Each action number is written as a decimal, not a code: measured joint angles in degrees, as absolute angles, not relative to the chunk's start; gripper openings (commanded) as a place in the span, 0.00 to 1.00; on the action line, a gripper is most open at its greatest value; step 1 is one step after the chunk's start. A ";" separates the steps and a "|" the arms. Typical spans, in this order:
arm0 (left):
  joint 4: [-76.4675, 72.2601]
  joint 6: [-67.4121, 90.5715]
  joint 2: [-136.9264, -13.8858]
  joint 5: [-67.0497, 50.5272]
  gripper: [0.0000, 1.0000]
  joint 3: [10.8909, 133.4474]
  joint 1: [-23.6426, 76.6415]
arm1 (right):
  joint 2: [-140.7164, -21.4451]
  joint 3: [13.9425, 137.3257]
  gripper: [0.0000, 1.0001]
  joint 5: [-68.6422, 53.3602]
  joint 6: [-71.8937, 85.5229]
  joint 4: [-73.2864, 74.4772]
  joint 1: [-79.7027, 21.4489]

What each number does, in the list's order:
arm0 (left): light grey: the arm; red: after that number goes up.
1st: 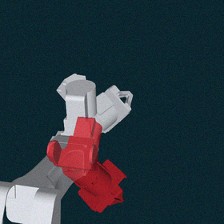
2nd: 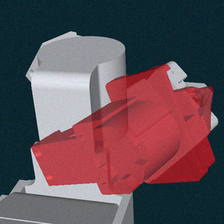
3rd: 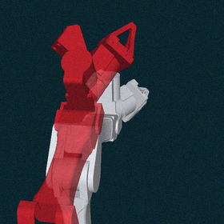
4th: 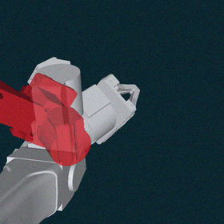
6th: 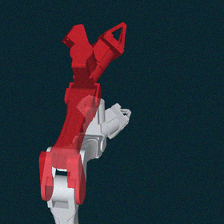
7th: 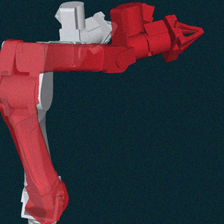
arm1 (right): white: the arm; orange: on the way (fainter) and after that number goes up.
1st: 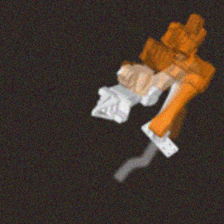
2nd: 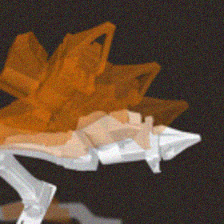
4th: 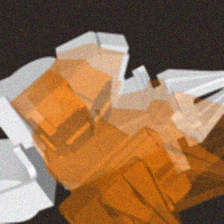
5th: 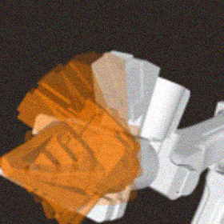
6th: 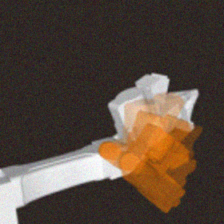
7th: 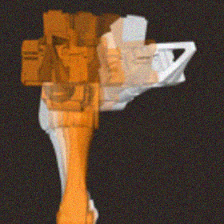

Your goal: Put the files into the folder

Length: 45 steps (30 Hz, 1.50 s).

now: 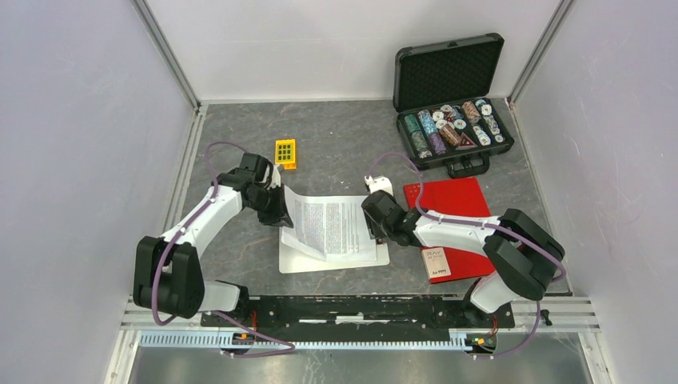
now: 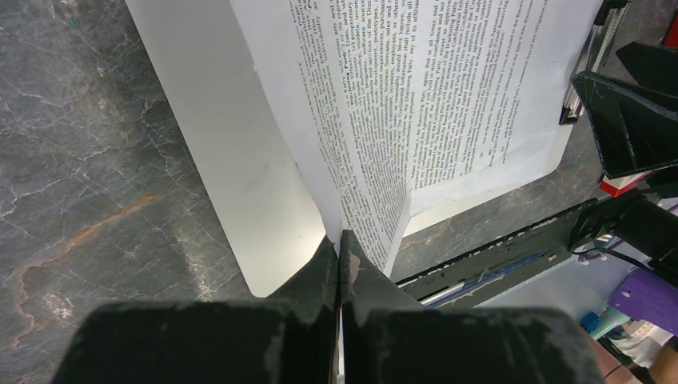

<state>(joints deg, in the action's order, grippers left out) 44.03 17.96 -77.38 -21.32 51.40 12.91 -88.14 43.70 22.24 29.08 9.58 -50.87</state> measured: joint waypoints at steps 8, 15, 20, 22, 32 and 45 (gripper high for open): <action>41.43 20.93 -77.32 -21.04 0.06 48.60 13.52 | -89.80 43.64 0.40 21.69 30.52 9.80 -50.87; 41.39 21.87 -78.22 -18.02 0.08 47.79 14.31 | -89.17 41.60 0.12 22.59 32.97 6.52 -50.63; 41.43 22.35 -78.46 -15.38 0.18 47.79 14.35 | -87.00 38.41 0.02 22.11 34.02 2.59 -50.15; 41.43 22.68 -78.74 -14.37 0.29 47.79 14.37 | -86.24 37.43 0.00 21.58 34.57 1.28 -49.91; 41.12 24.84 -78.81 -13.54 0.23 47.68 14.50 | -84.23 33.85 0.00 19.14 36.07 -3.62 -48.45; 37.91 29.50 -77.06 -14.15 0.19 43.59 14.61 | -82.61 30.83 0.00 16.58 38.28 -7.75 -46.83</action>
